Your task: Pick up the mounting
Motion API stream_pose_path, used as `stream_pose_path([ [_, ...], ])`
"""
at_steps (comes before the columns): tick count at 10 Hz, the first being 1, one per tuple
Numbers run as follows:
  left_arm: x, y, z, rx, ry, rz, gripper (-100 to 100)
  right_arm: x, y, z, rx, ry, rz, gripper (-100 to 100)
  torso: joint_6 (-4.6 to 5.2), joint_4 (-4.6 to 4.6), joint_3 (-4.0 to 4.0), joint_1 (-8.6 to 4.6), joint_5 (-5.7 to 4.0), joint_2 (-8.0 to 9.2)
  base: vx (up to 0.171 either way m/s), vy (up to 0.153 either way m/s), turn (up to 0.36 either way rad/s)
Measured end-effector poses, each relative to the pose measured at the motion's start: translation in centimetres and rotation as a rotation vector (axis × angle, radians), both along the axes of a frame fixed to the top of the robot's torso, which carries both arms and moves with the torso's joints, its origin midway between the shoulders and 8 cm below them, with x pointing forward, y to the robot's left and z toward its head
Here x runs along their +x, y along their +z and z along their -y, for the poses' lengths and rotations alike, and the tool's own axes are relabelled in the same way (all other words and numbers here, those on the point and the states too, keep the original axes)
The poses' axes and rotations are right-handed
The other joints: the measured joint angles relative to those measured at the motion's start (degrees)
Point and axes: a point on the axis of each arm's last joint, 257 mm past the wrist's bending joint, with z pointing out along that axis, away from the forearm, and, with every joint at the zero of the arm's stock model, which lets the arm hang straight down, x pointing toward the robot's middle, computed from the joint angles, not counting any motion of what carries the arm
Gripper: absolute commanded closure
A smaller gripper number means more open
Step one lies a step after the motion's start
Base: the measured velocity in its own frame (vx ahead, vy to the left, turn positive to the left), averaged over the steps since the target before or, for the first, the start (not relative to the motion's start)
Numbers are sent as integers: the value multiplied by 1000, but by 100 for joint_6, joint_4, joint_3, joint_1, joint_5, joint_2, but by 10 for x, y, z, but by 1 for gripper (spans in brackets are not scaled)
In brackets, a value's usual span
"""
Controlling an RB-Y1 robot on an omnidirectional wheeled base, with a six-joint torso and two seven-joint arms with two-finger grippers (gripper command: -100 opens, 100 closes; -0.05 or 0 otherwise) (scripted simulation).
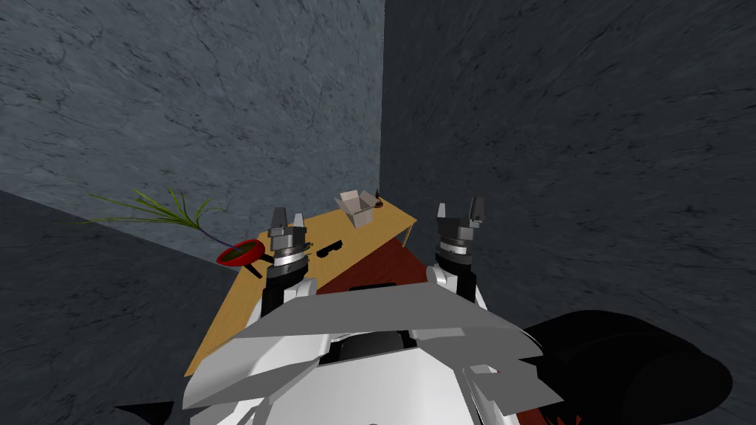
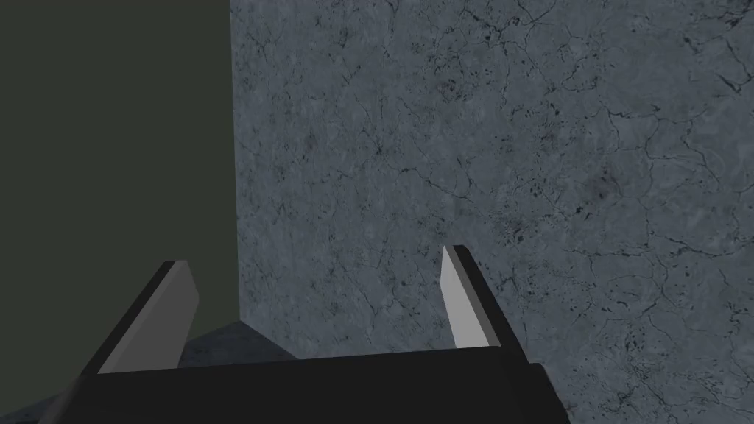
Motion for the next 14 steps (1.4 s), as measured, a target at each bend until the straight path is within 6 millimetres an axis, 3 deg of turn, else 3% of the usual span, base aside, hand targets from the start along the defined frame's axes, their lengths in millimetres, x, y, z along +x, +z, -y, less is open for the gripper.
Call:
stream_pose_path([
  [3,13,-14,3,48,-33,-58,-100,0,0,0,0,0,0,0,1,2,6,6,1,11,-33,8,-73],
  [7,39,-48,-7,76,-51,-178,-100,0,0,0,0,0,0,0,0,4,10,5,1,16,-48,6,-92],
  [14,87,-115,-42,44,-25,-408,-100,0,0,0,0,0,0,0,0,4,10,5,1,17,-49,5,-98],
])
